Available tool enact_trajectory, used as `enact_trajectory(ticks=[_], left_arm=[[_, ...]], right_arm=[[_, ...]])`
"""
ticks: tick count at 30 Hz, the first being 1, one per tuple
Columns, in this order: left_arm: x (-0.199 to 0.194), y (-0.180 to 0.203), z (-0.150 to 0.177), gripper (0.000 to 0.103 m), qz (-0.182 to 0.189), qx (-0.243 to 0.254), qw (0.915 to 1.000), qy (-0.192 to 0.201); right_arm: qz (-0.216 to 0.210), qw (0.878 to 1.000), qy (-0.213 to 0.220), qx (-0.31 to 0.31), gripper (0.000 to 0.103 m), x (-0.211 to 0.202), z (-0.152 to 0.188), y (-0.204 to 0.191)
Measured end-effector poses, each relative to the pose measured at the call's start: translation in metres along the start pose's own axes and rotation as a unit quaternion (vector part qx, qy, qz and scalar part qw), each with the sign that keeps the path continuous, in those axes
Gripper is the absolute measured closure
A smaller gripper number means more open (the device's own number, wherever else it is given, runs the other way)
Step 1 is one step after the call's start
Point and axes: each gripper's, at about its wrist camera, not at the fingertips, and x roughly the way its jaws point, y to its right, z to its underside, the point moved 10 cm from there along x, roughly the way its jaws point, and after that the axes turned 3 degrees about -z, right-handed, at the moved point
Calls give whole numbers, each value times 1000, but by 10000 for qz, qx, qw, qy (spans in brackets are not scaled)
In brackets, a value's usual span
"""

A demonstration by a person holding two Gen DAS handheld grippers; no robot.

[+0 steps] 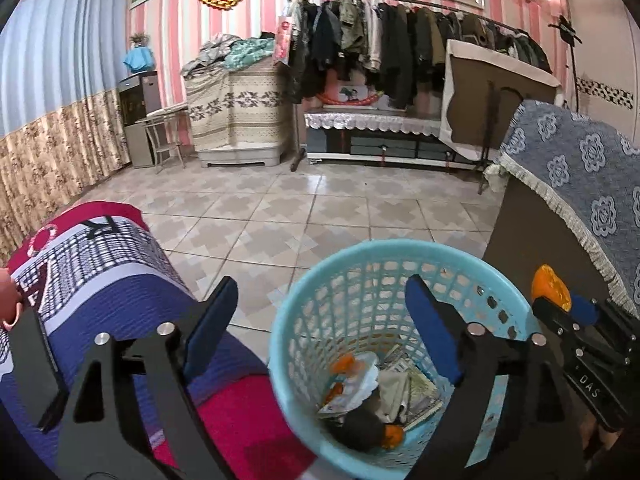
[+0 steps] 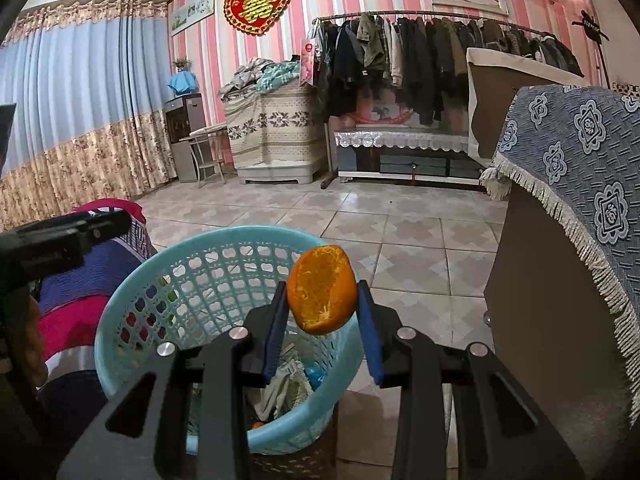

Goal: Collect trash
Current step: 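Carry both items over the wastebasket and open both tools to drop them, then move both tools back over the bed toward the cream lid and brown cloth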

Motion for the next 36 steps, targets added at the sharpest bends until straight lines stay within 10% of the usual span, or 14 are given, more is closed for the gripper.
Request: enact_trajectory(ticks=[19, 29, 36], left_arm=[[-32, -98, 11, 9, -573, -612, 9964, 96], [-63, -158, 15, 9, -877, -977, 9912, 186], [-99, -210, 25, 9, -1270, -1158, 9849, 232]], right_arm=[[-186, 9998, -61, -90, 65, 35, -5, -45], [-27, 9993, 176, -342, 13, 17, -24, -63], [-56, 9986, 317, -413, 5, -1, -41, -93]])
